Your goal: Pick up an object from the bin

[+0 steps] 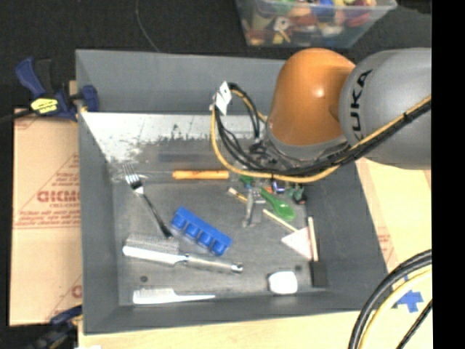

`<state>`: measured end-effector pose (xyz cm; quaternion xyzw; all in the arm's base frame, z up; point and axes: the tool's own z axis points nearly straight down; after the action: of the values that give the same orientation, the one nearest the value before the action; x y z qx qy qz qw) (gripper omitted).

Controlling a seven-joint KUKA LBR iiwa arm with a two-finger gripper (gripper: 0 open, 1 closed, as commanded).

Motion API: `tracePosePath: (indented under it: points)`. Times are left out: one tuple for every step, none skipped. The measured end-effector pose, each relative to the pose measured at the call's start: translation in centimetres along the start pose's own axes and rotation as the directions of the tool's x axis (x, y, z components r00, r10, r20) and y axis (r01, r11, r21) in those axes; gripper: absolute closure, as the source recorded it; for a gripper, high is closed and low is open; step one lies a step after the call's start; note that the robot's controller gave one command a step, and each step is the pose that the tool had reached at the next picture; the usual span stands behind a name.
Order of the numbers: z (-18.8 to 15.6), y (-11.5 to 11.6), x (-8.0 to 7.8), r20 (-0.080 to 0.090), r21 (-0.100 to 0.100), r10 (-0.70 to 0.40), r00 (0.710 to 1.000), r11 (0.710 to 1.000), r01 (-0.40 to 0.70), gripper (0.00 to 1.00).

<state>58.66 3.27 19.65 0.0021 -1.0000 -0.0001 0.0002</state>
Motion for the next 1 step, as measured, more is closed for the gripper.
tracePosePath:
  points:
    - [-0.20, 0.03, -0.12, 0.005, -0.001, 0.001, 1.000, 1.000, -0.001, 0.00]
